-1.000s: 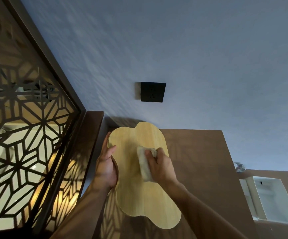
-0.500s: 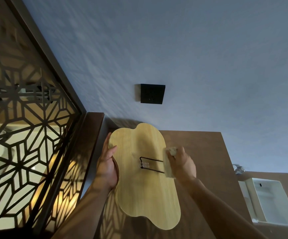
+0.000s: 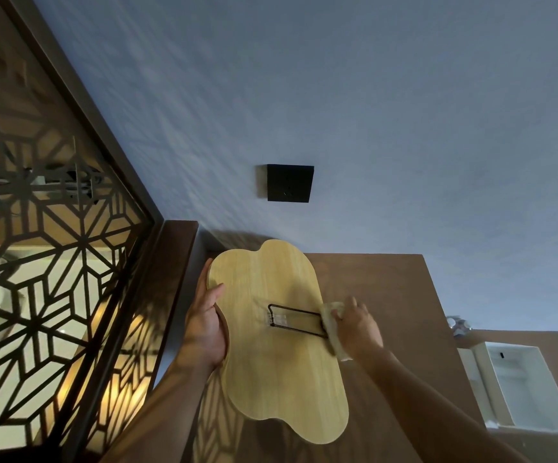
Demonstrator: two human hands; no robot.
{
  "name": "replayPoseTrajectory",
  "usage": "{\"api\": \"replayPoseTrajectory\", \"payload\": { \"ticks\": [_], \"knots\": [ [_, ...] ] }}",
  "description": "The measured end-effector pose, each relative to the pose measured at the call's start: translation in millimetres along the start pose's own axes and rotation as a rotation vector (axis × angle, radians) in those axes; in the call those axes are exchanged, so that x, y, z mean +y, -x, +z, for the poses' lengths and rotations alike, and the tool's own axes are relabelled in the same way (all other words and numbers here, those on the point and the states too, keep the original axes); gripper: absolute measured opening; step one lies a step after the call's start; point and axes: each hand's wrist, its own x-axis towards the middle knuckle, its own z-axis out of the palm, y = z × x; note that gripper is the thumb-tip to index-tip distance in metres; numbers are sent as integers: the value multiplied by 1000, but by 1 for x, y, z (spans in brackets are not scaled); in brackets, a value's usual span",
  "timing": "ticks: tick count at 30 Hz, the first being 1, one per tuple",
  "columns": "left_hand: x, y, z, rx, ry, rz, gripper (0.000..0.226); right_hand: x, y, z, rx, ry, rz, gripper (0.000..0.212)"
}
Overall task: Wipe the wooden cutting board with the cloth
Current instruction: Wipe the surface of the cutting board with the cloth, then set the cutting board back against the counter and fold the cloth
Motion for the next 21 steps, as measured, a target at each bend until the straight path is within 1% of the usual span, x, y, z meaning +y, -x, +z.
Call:
{"api": "replayPoseTrajectory", "payload": {
  "ticks": [2,4,5,7,9,10,12,15,17,19,21],
  "knots": [
    [1,3,2,1,-5,-13,51,12,-3,-18,16,-12,-33,16],
    [3,5,3,2,-13,-41,53,9,-2,-36,40,-77,-106,18],
    [7,7,4,7,-13,-44,55,3,1,-44,33,-124,-150,23],
    [12,14,8,20,-52,-8,63,-14,12,-58,-64,-119,-254,43],
    [15,21,11,1,-133,50,72,-31,25,-62,-203,1,-375,61],
    [19,23,13,-10,-173,50,79,-38,31,-61,-242,81,-428,66],
    [25,25,16,-21,-243,19,91,-49,37,-57,-235,185,-495,62],
    [40,29,26,-52,-167,-22,95,-61,37,-55,-195,223,-505,48],
    [51,32,35,-53,-153,-6,93,-65,37,-57,-194,194,-505,48],
    [60,34,45,-39,-187,23,92,-66,40,-60,-207,141,-514,49],
    [70,39,57,11,-279,46,95,-68,43,-63,-186,120,-529,46]
  ]
}}
